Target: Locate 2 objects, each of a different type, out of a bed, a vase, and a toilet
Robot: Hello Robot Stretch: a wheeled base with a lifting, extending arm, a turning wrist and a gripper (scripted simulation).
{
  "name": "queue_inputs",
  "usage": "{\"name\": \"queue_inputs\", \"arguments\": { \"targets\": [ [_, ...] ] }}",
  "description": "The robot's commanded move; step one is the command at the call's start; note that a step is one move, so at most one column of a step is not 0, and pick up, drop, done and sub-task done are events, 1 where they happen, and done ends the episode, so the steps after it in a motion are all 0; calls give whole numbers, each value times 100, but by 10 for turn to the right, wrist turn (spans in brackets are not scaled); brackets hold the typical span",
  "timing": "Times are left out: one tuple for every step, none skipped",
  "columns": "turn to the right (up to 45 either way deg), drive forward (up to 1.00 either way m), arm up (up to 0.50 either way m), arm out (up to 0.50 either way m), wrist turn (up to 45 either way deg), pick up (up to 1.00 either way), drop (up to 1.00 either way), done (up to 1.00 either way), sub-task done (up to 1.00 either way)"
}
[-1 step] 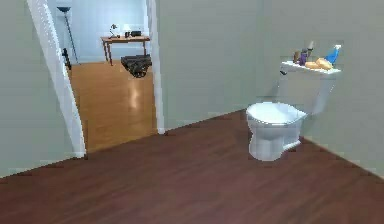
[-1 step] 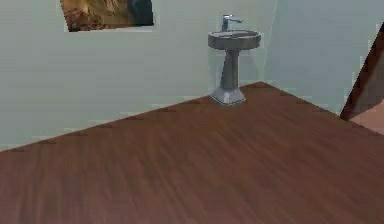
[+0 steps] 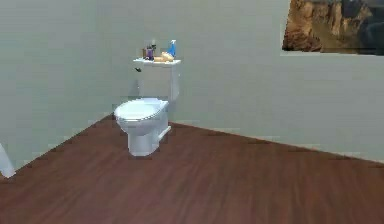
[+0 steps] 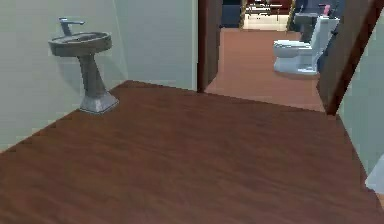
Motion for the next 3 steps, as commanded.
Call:
{"name": "queue_inputs", "arguments": {
  "targets": [
    [0, 100, 0, 0, 0, 0, 0, 0, 0],
    [0, 25, 0, 0, 0, 0, 0, 0, 0],
    [-330, 0, 0, 0, 0, 0, 0, 0, 0]
  ]
}}
